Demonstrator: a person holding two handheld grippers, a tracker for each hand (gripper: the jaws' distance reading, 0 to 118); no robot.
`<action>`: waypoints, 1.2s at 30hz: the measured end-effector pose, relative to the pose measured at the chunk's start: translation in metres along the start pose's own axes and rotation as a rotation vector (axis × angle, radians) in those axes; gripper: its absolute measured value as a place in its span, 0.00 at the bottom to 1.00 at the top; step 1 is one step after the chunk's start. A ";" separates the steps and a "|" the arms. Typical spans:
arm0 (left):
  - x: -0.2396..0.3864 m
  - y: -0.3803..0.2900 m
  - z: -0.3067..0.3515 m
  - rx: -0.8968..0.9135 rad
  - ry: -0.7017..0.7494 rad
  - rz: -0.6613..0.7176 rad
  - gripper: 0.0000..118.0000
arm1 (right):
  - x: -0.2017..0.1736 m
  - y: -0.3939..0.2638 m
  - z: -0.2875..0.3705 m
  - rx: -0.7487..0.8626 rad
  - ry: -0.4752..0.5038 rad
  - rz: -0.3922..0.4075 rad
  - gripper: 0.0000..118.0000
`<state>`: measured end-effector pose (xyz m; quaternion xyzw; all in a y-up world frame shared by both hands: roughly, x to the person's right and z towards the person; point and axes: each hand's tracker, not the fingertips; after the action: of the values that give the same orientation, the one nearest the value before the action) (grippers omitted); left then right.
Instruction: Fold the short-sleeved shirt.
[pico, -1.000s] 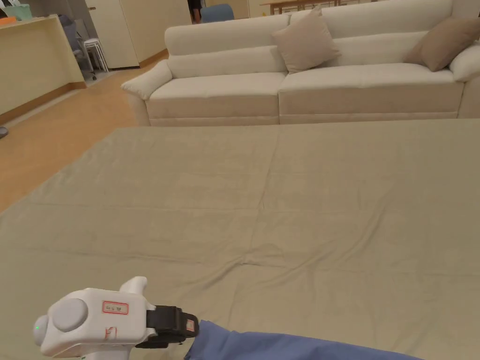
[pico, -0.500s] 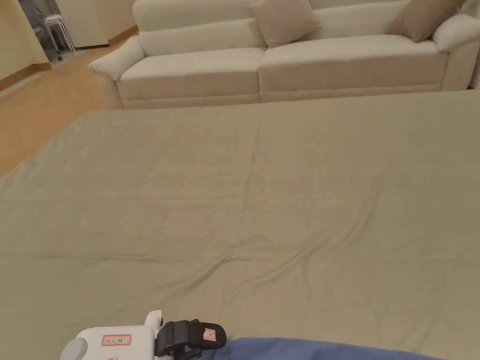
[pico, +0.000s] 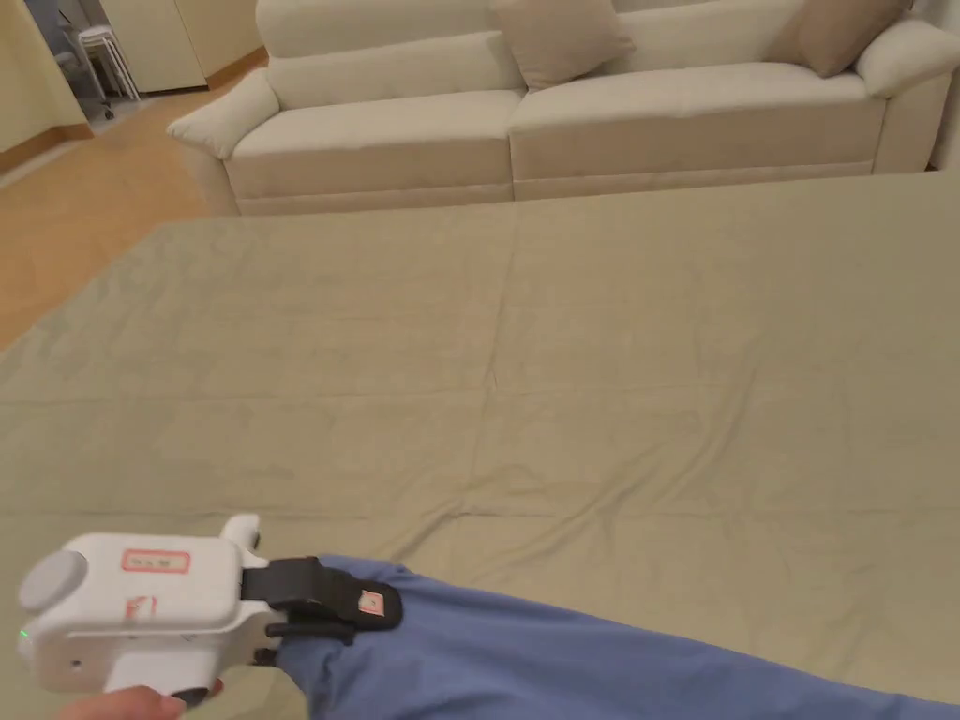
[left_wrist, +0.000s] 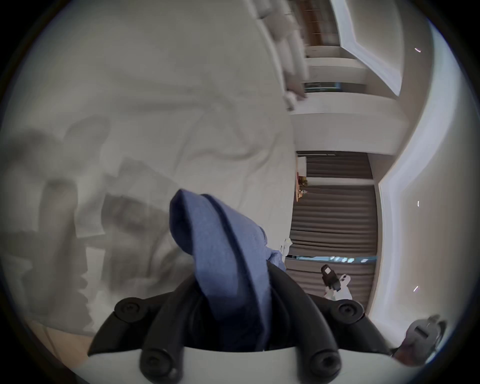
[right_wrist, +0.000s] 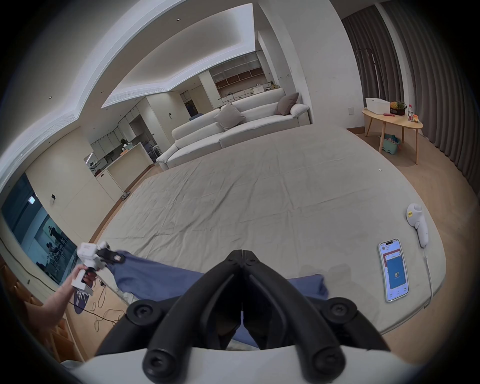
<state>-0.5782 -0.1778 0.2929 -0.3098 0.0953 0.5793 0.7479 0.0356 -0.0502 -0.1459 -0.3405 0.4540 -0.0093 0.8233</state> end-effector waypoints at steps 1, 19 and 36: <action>0.018 -0.020 -0.004 0.016 0.056 -0.011 0.09 | 0.001 0.000 0.001 0.001 0.006 -0.003 0.00; 0.156 -0.127 -0.155 -0.121 0.278 -0.296 0.09 | 0.011 -0.023 0.036 0.080 0.147 -0.043 0.00; 0.152 -0.144 -0.138 -0.070 0.159 -0.237 0.30 | 0.031 -0.062 0.037 0.009 0.138 -0.058 0.00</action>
<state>-0.3673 -0.1537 0.1583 -0.3900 0.0968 0.4634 0.7898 0.0995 -0.0879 -0.1200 -0.3484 0.4994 -0.0586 0.7911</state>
